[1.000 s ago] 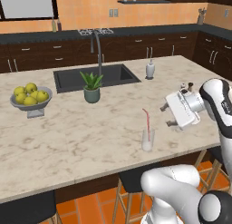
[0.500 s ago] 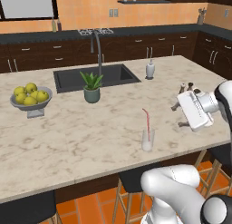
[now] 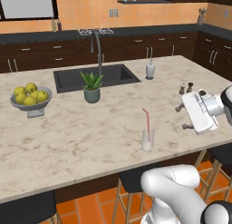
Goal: Take a straw from the drawer in front and place it inside the glass cup on the dining counter.
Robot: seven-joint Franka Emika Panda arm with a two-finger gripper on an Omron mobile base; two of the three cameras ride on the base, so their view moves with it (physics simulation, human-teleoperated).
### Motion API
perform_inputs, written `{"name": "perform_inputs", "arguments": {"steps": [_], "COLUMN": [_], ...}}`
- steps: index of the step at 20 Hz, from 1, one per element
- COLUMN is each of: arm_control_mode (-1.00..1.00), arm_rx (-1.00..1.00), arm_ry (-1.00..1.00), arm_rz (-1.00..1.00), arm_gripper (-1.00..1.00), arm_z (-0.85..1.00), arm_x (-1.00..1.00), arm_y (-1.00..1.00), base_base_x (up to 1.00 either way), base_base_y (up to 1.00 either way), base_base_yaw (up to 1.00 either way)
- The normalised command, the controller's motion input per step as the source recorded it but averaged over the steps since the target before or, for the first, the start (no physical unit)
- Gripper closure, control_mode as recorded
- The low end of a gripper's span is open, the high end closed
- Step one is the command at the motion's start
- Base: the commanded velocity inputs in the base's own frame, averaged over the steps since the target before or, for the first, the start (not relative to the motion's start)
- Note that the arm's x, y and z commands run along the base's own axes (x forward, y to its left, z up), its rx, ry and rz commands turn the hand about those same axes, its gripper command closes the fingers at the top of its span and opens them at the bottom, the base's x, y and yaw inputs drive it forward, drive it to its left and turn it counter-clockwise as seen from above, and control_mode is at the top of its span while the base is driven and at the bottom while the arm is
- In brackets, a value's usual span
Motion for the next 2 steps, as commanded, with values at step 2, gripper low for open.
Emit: {"name": "perform_inputs", "arguments": {"steps": [2], "arm_control_mode": [-1.0], "arm_rx": [0.0], "arm_ry": [0.0], "arm_rz": [0.0], "arm_gripper": [-1.0], "arm_z": [0.0], "arm_x": [0.0], "arm_y": [-0.03], "base_base_x": [0.0], "base_base_y": [0.0], "base_base_yaw": [0.0]}}
